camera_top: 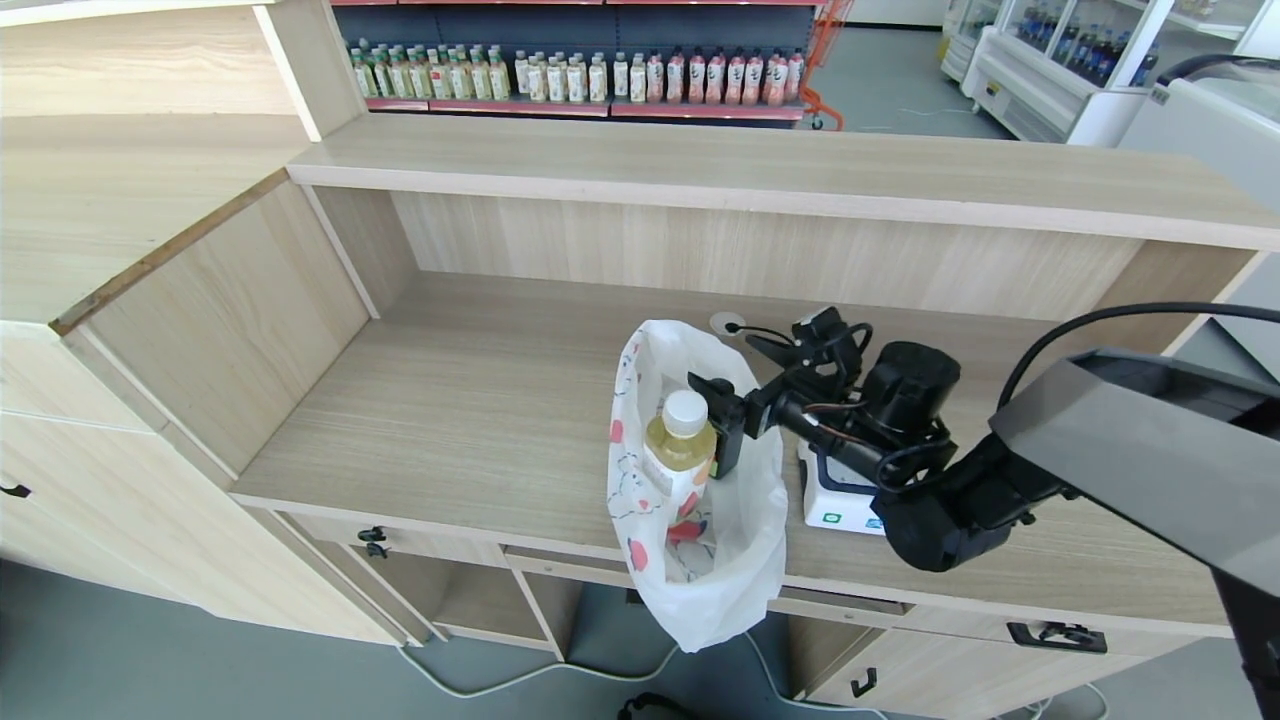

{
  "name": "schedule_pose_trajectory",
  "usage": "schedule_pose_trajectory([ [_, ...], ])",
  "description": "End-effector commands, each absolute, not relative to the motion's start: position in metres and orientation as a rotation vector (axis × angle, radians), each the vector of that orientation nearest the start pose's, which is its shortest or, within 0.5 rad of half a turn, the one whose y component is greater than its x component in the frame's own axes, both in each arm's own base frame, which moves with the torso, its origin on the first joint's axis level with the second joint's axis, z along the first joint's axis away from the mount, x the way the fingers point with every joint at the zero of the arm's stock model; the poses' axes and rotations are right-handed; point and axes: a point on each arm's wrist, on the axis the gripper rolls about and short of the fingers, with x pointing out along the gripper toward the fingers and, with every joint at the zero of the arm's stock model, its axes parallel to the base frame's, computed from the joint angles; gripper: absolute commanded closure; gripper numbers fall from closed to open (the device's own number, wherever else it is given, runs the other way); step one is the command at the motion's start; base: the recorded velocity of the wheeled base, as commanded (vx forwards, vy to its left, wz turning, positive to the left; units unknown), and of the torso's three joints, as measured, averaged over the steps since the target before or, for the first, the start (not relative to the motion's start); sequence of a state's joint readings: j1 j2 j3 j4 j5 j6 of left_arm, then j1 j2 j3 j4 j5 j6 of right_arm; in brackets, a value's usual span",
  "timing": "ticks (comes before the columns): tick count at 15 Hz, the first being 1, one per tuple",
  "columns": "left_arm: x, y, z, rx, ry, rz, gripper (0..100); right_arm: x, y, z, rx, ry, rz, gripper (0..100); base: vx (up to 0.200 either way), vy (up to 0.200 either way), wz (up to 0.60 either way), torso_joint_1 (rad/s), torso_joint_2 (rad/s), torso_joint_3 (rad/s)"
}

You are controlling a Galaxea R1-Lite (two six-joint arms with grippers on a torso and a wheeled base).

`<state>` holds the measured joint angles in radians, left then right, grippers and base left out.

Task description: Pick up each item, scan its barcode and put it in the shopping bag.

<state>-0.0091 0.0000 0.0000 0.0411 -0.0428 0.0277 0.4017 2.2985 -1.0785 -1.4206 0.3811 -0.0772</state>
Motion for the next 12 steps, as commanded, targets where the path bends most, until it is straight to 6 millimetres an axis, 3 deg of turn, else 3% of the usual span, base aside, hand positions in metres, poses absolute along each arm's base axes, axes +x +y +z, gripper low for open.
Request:
schedule_pose_trajectory([
  [1,-0.023,-0.001,0.071,0.028,0.042,-0.053,0,0.365,0.162,0.148,-0.075,-0.288,0.764,0,0.0,0.0,0.0,0.0,0.0,0.0],
  [4,-0.023,-0.001,0.071,0.027,0.042,-0.053,0,0.324,0.14,0.185,-0.075,-0.271,0.75,0,0.0,0.0,0.0,0.0,0.0,0.0],
  [7,-0.023,-0.001,0.071,0.028,0.042,-0.053,0,0.277,0.089,0.223,-0.081,-0.196,0.61,0,0.0,0.0,0.0,0.0,0.0,0.0],
  [9,-0.023,-0.001,0.071,0.028,0.042,-0.053,0,0.228,0.05,0.227,-0.087,-0.048,0.273,0,0.0,0.0,0.0,0.0,0.0,0.0],
  [12,-0.023,-0.001,0.071,0.028,0.042,-0.053,0,0.171,0.019,0.209,-0.058,0.029,0.055,0,0.0,0.0,0.0,0.0,0.0,0.0],
])
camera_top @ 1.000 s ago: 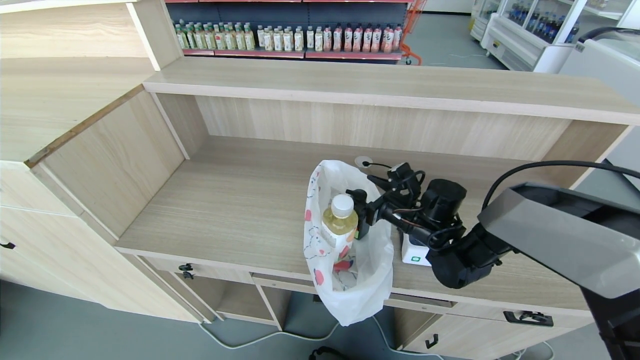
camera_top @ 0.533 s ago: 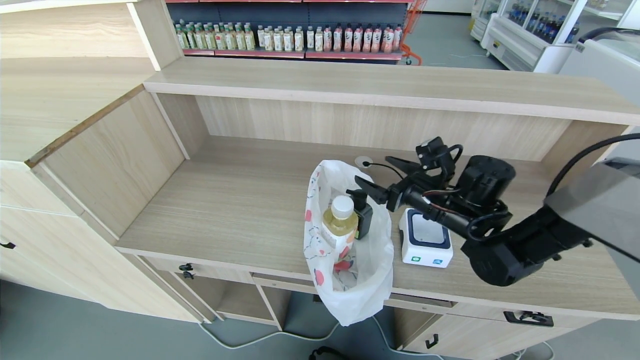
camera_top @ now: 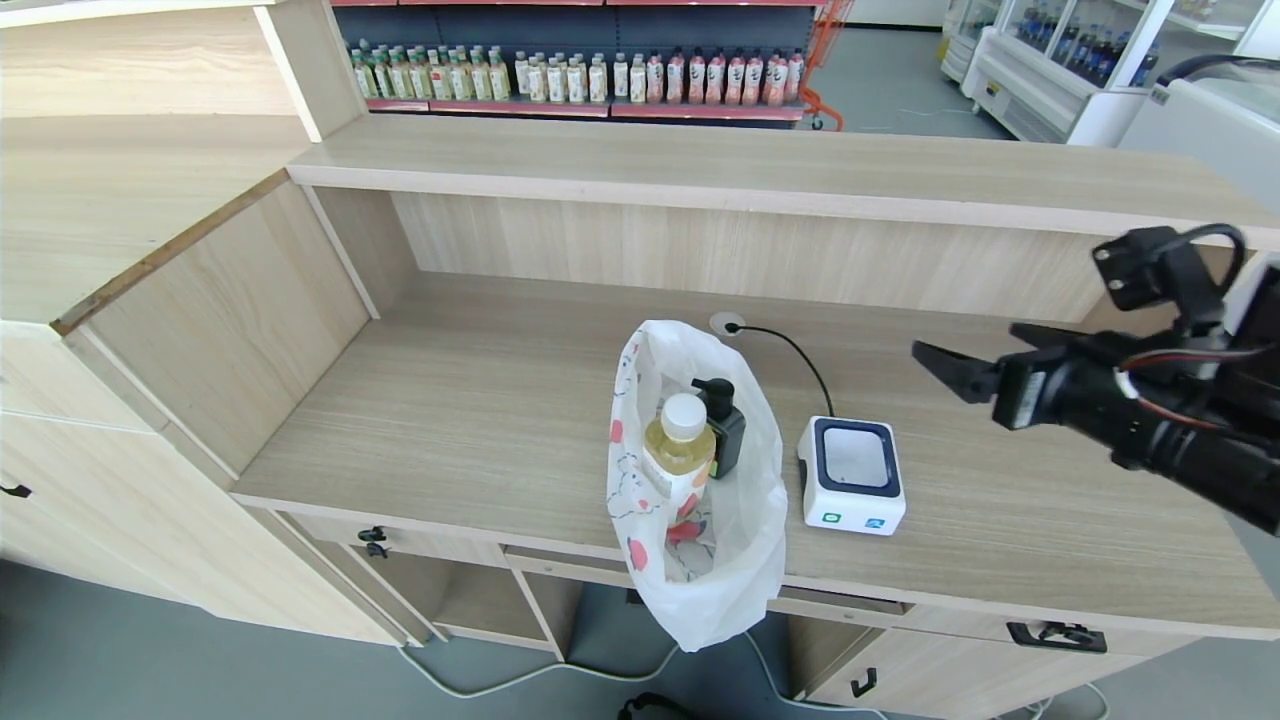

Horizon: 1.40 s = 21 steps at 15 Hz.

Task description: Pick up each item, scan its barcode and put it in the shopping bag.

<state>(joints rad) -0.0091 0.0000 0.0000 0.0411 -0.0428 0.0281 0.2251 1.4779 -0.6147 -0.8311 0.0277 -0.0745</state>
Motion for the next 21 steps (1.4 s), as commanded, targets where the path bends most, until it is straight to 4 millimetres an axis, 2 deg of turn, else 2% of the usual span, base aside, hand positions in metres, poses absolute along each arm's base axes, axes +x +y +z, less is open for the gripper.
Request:
schedule_pose_trajectory([
  [1,-0.023,-0.001,0.071,0.028,0.042,-0.053,0,0.156,0.015,0.2,-0.059,0.039,0.035,0,0.0,0.0,0.0,0.0,0.0,0.0],
  [2,-0.023,-0.001,0.071,0.028,0.042,-0.053,0,0.131,0.01,0.188,-0.058,0.038,0.016,0,0.0,0.0,0.0,0.0,0.0,0.0],
  [3,-0.023,-0.001,0.071,0.028,0.042,-0.053,0,0.126,0.009,0.186,-0.056,0.035,0.016,0,0.0,0.0,0.0,0.0,0.0,0.0],
  [4,-0.023,-0.001,0.071,0.028,0.042,-0.053,0,0.086,0.006,0.162,-0.055,0.013,0.034,0,0.0,0.0,0.0,0.0,0.0,0.0],
  [5,-0.023,-0.001,0.071,0.027,0.042,-0.053,0,0.064,0.005,0.144,-0.054,0.005,0.052,0,0.0,0.0,0.0,0.0,0.0,0.0],
  [9,-0.023,-0.001,0.071,0.028,0.042,-0.053,0,0.014,0.001,0.115,-0.013,0.015,0.081,0,0.0,0.0,0.0,0.0,0.0,0.0],
  [13,-0.023,-0.001,0.071,0.028,0.042,-0.053,0,-0.015,0.002,0.088,-0.018,-0.011,0.003,0,0.0,0.0,0.0,0.0,0.0,0.0],
  [16,-0.023,-0.001,0.071,0.027,0.042,-0.053,0,-0.023,0.002,0.082,-0.028,-0.056,0.062,0,0.0,0.0,0.0,0.0,0.0,0.0],
  [18,-0.023,-0.001,0.071,0.027,0.042,-0.053,0,-0.023,0.001,0.081,-0.072,-0.056,0.059,0,0.0,0.0,0.0,0.0,0.0,0.0],
  [21,-0.023,-0.001,0.071,0.027,0.042,-0.053,0,-0.023,0.0,0.077,-0.028,-0.014,0.015,0,0.0,0.0,0.0,0.0,0.0,0.0],
])
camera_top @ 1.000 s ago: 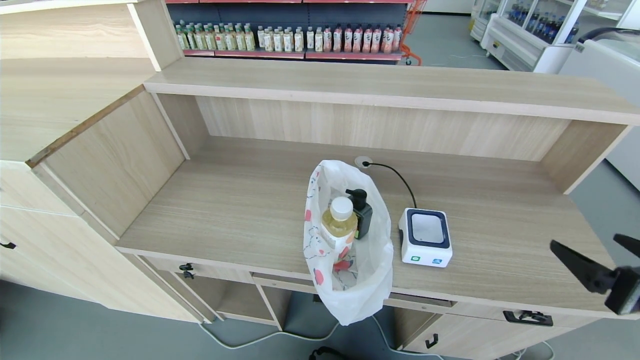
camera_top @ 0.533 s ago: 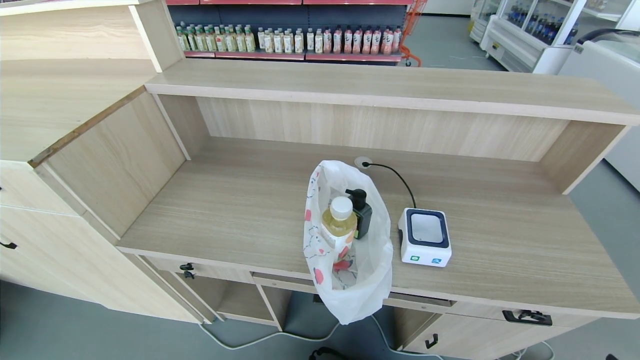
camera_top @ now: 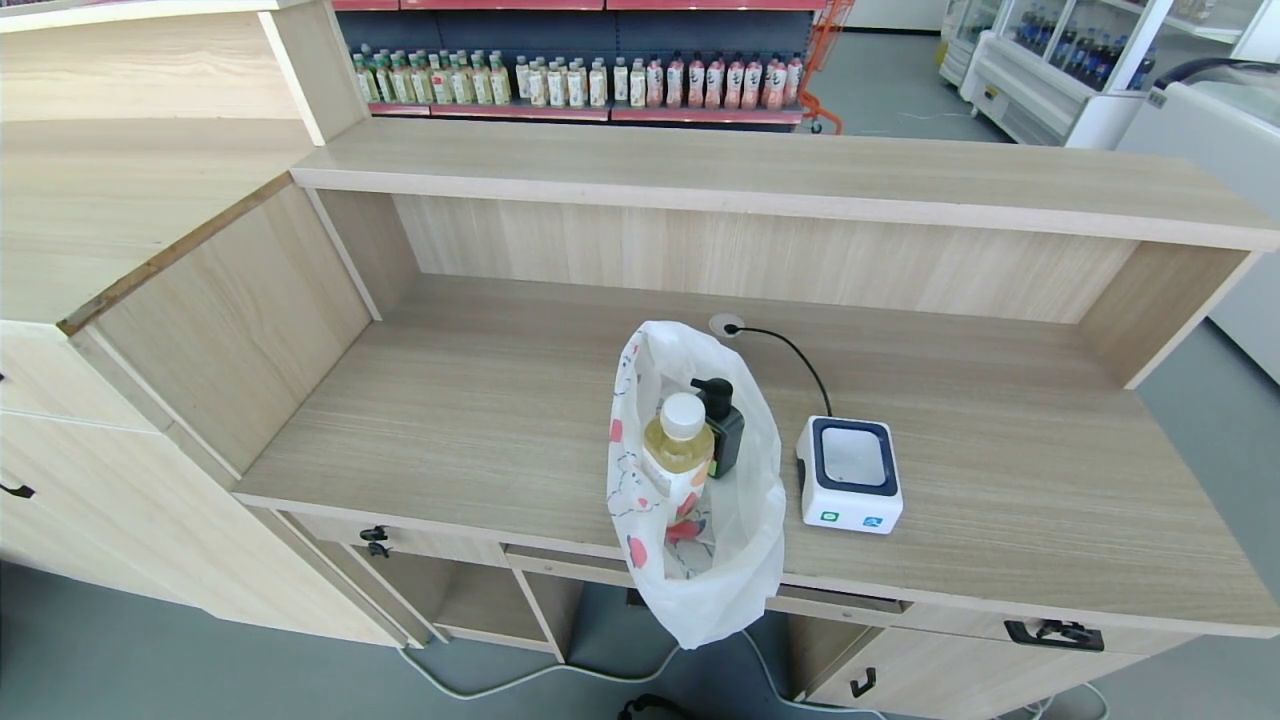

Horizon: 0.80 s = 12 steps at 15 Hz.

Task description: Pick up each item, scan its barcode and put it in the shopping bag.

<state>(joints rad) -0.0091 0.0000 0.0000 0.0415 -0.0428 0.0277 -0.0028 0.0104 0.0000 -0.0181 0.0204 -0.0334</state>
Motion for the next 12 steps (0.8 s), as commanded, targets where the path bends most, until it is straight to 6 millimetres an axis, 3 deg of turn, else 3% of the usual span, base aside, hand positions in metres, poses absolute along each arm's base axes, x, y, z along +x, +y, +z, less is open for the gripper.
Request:
schedule_pose_trajectory([
  [1,-0.0228,-0.0008,0.0713,0.028,0.042,-0.053,0,-0.0228,0.0004,0.0767,-0.006,-0.012,0.012,0,0.0,0.0,0.0,0.0,0.0,0.0],
  [12,-0.0228,-0.0008,0.0713,0.027,0.042,-0.053,0,-0.0228,0.0004,0.0766,-0.002,-0.011,0.011,0,0.0,0.0,0.0,0.0,0.0,0.0],
])
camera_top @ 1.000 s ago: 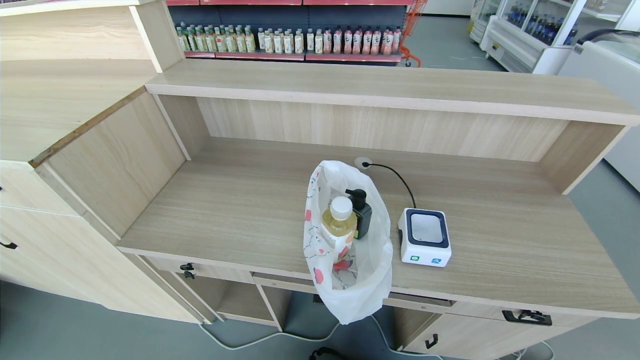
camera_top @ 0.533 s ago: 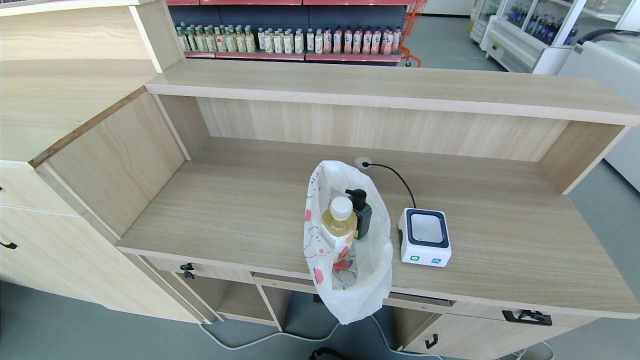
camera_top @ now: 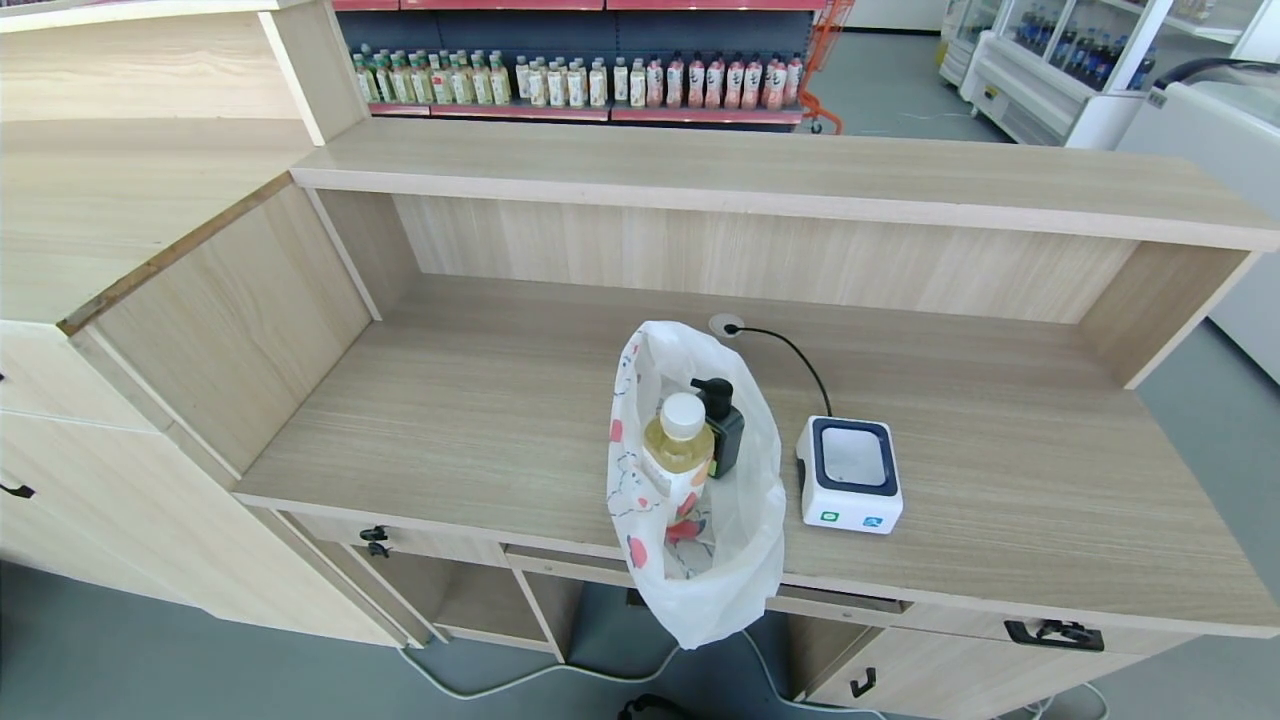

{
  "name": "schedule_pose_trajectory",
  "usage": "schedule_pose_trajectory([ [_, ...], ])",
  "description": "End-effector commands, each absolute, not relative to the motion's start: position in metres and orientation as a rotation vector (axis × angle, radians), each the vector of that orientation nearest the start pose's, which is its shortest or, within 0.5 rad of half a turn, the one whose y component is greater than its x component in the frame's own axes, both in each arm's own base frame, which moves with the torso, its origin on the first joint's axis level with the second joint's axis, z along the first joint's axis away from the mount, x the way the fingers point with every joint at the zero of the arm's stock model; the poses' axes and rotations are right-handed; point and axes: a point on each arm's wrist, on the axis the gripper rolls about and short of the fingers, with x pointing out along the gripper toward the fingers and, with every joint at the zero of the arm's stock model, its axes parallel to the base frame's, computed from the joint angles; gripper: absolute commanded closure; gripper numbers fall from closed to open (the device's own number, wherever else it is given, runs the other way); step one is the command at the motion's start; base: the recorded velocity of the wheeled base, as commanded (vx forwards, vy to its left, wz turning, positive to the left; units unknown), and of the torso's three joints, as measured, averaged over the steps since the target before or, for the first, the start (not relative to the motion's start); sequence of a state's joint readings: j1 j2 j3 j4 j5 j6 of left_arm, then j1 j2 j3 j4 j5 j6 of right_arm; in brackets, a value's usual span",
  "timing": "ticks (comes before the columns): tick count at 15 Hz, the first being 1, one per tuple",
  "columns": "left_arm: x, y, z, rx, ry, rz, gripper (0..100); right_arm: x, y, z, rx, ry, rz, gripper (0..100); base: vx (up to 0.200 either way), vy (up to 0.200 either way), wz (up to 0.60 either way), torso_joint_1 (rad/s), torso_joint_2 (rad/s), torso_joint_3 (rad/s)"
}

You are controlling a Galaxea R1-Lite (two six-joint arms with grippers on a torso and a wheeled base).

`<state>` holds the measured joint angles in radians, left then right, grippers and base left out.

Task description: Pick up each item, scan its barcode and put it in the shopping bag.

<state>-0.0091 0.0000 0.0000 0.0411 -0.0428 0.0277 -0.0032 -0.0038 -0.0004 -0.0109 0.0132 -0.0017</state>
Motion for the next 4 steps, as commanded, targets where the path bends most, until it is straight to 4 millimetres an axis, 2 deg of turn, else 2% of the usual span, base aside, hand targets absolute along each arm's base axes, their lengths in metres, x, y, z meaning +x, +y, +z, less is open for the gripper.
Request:
schedule_pose_trajectory([
  [1,-0.0228,-0.0008,0.0713,0.027,0.042,-0.053,0,-0.0228,0.0004,0.0766,-0.002,-0.011,0.011,0,0.0,0.0,0.0,0.0,0.0,0.0],
  [4,-0.0228,-0.0008,0.0713,0.028,0.042,-0.053,0,-0.0228,0.0003,0.0766,-0.003,-0.011,0.008,0,0.0,0.0,0.0,0.0,0.0,0.0],
])
